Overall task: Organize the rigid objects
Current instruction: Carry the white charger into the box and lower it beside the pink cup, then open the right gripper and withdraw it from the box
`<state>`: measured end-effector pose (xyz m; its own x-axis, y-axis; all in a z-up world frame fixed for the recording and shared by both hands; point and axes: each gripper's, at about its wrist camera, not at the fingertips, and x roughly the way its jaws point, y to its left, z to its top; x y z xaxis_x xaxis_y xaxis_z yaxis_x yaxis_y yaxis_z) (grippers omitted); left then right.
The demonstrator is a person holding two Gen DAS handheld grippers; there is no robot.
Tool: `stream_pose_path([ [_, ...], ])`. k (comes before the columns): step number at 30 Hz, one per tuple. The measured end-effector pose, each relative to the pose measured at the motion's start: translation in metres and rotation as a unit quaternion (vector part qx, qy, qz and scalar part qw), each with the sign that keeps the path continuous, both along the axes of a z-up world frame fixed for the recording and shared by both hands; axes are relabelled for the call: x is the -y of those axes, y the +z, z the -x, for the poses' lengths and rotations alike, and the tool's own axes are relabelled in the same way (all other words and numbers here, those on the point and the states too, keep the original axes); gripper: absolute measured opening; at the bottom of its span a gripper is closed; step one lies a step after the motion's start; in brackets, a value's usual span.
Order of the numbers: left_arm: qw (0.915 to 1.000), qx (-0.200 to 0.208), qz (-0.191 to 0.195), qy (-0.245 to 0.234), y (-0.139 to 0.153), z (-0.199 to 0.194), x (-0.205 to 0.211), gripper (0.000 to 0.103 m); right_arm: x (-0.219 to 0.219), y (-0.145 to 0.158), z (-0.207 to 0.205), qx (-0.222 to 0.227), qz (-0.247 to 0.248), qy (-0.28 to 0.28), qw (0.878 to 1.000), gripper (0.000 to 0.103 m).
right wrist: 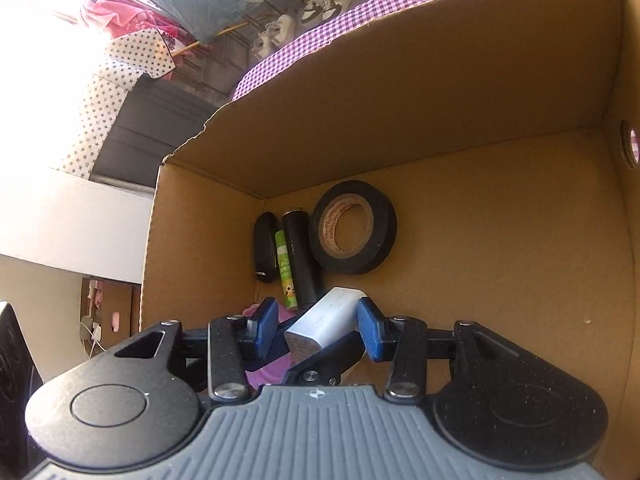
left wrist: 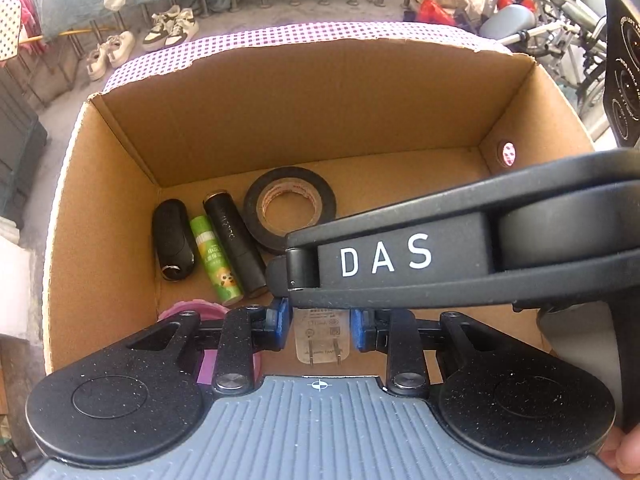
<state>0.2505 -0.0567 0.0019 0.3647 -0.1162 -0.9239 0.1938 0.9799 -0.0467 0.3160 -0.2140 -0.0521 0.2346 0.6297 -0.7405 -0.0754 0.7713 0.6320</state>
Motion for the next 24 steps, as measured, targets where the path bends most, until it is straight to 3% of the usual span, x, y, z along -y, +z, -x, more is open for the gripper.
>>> stream_pose_path([
  [14, 0.9998, -0.012, -0.013, -0.003, -0.001, -0.004, 0.006, 0.028, 0.009, -0.009, -0.006, -0.032, -0.010, -0.019, 0.999, 0.048],
  [24, 0.9974, -0.069, 0.017, 0.013, 0.001, -0.011, -0.008, 0.027, -0.001, -0.008, -0.006, -0.060, 0.012, -0.002, 0.998, 0.048],
])
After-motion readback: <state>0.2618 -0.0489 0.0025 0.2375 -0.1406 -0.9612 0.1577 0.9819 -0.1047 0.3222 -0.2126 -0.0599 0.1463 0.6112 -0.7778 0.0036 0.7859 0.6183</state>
